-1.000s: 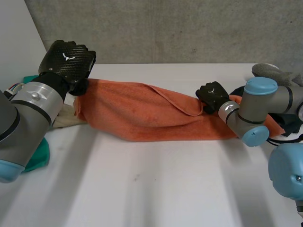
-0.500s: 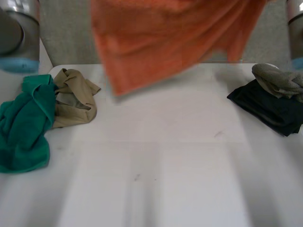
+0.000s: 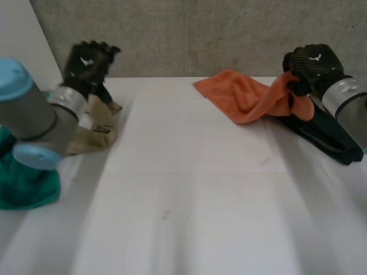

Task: Fold the laundry.

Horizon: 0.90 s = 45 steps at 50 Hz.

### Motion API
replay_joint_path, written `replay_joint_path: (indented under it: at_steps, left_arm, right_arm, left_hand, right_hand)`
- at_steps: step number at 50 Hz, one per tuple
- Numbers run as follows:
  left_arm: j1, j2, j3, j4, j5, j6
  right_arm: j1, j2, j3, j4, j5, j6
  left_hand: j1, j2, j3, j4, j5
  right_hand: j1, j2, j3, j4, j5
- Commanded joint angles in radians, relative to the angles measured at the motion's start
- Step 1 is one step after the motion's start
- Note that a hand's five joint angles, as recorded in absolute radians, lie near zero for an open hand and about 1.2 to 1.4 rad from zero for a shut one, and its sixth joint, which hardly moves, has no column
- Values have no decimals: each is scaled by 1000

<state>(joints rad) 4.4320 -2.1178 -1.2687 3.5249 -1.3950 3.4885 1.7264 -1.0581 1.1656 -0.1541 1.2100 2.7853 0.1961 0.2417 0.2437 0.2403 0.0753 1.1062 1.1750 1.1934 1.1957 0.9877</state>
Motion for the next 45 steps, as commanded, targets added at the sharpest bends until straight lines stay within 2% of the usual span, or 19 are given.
replay_joint_path:
  at_steps: [1, 5, 15, 18, 27, 29, 30, 31, 34, 38, 39, 41, 42, 45]
  left_arm:
    - [-52, -83, 63, -1, -6, -64]
    - [-97, -135, 155, -69, -7, -147]
    - [-184, -270, 353, -231, -1, -223]
    - [-217, -292, 382, -271, 5, -243]
    - [-336, -366, 442, -388, -4, -402]
    - [-341, -375, 460, -394, -12, -414]
    - [-342, -379, 468, -399, -15, -420]
    - [-344, -389, 485, -406, -15, -428]
    - [-344, -395, 502, -435, -13, -437]
    - [-329, -354, 483, -576, -41, -418]
    - [-304, -319, 456, -628, -70, -401]
    - [-260, -263, 418, -644, -107, -378]
    - [-203, -198, 376, -632, -136, -341]
    - [-126, -73, 301, -624, -131, -280]
  right_arm:
    - [50, -109, -46, 114, -1, -24]
    - [93, -209, -55, 178, -26, -15]
    - [171, -396, -40, 269, -49, -1]
    - [191, -427, -38, 289, -44, 3]
    - [248, -531, -33, 332, -29, 26]
    - [262, -551, -32, 346, -29, 39]
    - [269, -560, -32, 353, -29, 45]
    - [278, -582, -29, 360, -24, 57]
    - [280, -605, -29, 355, -21, 66]
    - [182, -606, -41, 327, -15, 71]
    - [161, -600, -43, 326, -17, 71]
    - [122, -586, -43, 326, -20, 72]
    - [80, -570, -41, 326, -18, 74]
    - [27, -548, -37, 329, -20, 73]
  left_hand:
    - [-22, -67, -69, -66, -75]
    - [-22, -67, -69, -66, -75]
    - [-22, -67, -69, -66, -75]
    - [-22, -67, -69, -66, -75]
    - [-22, -67, -69, -66, -75]
    - [-22, -67, -69, -66, -75]
    - [57, 12, 10, 13, 4]
    - [471, 426, 424, 427, 417]
    - [1166, 1120, 1118, 1122, 1112]
    - [1200, 1155, 1153, 1156, 1146]
    - [1200, 1155, 1153, 1156, 1146]
    - [1200, 1155, 1153, 1156, 1146]
    - [1200, 1155, 1153, 1156, 1146]
    - [1200, 1155, 1153, 1156, 1146]
  right_hand:
    - [290, 221, 203, 201, 234]
    - [290, 221, 203, 201, 234]
    - [290, 221, 203, 201, 234]
    - [290, 221, 203, 201, 234]
    - [290, 221, 203, 201, 234]
    - [290, 221, 203, 201, 234]
    - [290, 221, 203, 201, 234]
    - [290, 221, 203, 201, 234]
    - [290, 221, 203, 201, 234]
    - [290, 221, 203, 201, 234]
    - [290, 221, 203, 201, 234]
    - [290, 221, 203, 201, 234]
    - [290, 221, 203, 201, 234]
    - [290, 221, 203, 201, 234]
